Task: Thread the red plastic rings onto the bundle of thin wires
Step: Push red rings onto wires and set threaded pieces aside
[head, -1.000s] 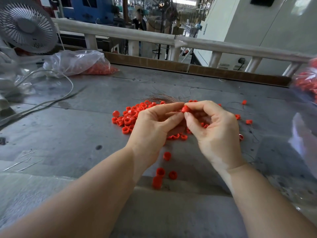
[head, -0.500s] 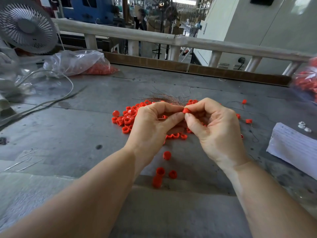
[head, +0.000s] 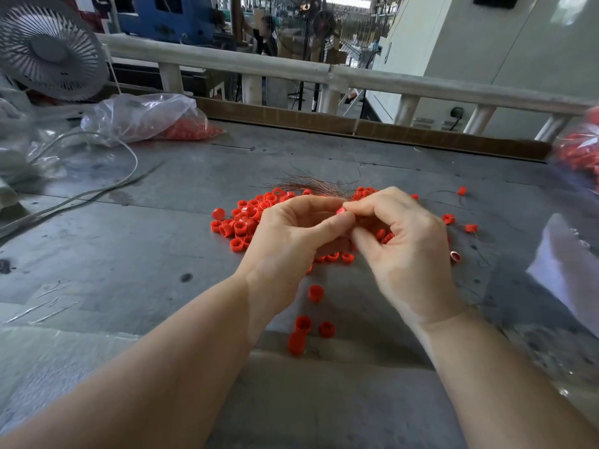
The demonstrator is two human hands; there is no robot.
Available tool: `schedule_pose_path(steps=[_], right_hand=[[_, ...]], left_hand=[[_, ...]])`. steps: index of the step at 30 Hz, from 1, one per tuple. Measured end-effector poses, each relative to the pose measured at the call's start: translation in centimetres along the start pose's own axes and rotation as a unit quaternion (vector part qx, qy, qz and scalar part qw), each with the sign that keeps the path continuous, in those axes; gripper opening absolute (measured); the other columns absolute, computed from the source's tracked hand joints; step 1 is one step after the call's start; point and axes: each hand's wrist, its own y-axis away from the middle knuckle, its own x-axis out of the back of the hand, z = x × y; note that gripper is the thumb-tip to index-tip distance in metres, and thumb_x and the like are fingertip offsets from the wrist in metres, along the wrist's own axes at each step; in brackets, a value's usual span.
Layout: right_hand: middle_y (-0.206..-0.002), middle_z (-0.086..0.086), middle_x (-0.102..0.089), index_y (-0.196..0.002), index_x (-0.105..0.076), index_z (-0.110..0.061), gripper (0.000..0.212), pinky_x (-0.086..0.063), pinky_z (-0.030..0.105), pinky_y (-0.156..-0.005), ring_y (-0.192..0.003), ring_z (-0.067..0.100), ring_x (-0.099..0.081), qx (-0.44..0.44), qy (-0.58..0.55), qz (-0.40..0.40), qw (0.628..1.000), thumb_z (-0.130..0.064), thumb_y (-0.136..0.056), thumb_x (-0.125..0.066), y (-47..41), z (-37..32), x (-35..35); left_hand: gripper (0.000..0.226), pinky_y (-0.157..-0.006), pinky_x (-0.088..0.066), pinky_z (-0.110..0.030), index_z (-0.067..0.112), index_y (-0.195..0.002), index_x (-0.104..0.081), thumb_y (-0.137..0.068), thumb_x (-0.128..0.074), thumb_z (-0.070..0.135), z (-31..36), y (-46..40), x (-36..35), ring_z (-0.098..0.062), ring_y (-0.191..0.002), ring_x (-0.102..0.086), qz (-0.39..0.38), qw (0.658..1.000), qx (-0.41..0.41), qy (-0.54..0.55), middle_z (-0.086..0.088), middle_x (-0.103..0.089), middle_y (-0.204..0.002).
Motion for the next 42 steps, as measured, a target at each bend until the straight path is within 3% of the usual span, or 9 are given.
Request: schedule_pose_path(steps=[3,6,9,21,26,35,42], right_hand=[[-0.081,0.002,-0.064,-0.087,-0.070,-0.009,0.019,-0.047,0.012,-0.070,-0.074,0.008,-0.059,-0.013,-0.025,0.006,1.000,0.003,-0.073,-0.071,0.00,-0.17,0.06],[-0.080,0.000,-0.065,-0.089,-0.065,-0.021,0.030,-0.050,0.016,-0.066,-0.071,0.009,-0.061,-0.075,-0.068,0.016,0.995,0.003,-0.073,-0.074,-0.18,-0.26,0.05],[-0.080,-0.004,-0.065,-0.086,-0.063,-0.027,0.034,-0.046,0.010,-0.063,-0.069,0.004,-0.060,-0.109,-0.083,0.027,0.990,0.004,-0.075,-0.071,-0.32,-0.12,0.04],[-0.082,0.001,-0.065,-0.085,-0.070,-0.010,0.013,-0.039,0.005,-0.064,-0.075,0.005,-0.057,-0.057,-0.033,0.027,0.997,0.002,-0.080,-0.069,-0.21,-0.11,0.13],[-0.081,0.002,-0.064,-0.082,-0.071,-0.004,0.010,-0.038,0.005,-0.070,-0.077,0.005,-0.056,-0.019,-0.012,0.018,1.000,0.005,-0.080,-0.067,-0.15,0.08,0.14],[-0.081,0.002,-0.064,-0.081,-0.070,-0.003,0.009,-0.040,0.008,-0.071,-0.078,0.007,-0.057,-0.019,-0.010,0.009,1.000,0.005,-0.078,-0.068,-0.07,-0.03,0.03],[-0.081,0.001,-0.065,-0.082,-0.070,-0.006,0.013,-0.041,0.008,-0.072,-0.079,0.006,-0.058,-0.018,-0.025,0.002,1.000,0.006,-0.080,-0.065,-0.08,0.09,-0.03]], left_hand=[[0.022,-0.062,-0.057,-0.022,0.008,-0.085,-0.067,-0.063,-0.066,0.012,0.01,-0.06,0.03,-0.012,-0.063,-0.067,-0.004,0.999,0.026,0.035,-0.005,-0.071,-0.073],[0.015,-0.062,-0.056,-0.019,0.008,-0.089,-0.067,-0.077,-0.060,0.004,0.06,-0.24,0.14,-0.008,-0.060,-0.066,-0.005,0.995,0.057,0.081,-0.002,-0.070,-0.070],[0.018,-0.059,-0.056,-0.018,0.006,-0.094,-0.066,-0.084,-0.054,-0.002,0.22,-0.28,0.19,-0.008,-0.059,-0.066,0.002,0.989,0.086,0.122,-0.003,-0.070,-0.071],[0.019,-0.065,-0.057,-0.019,-0.001,-0.097,-0.065,-0.086,-0.049,-0.005,0.57,-0.24,-0.09,-0.010,-0.060,-0.066,0.005,0.974,0.126,0.187,-0.009,-0.068,-0.070],[0.017,-0.065,-0.056,-0.018,0.004,-0.089,-0.067,-0.074,-0.059,0.002,0.30,-0.17,-0.06,-0.008,-0.057,-0.065,0.009,0.982,0.106,0.156,-0.006,-0.070,-0.070],[0.017,-0.054,-0.053,-0.016,0.003,-0.088,-0.066,-0.084,-0.053,-0.008,0.43,0.16,-0.21,-0.008,-0.056,-0.066,0.013,0.998,0.050,0.045,-0.003,-0.070,-0.063],[0.016,-0.064,-0.057,-0.021,0.002,-0.090,-0.067,-0.080,-0.058,-0.007,0.20,0.12,-0.23,-0.014,-0.064,-0.069,0.010,0.999,0.030,0.032,-0.008,-0.072,-0.072]])
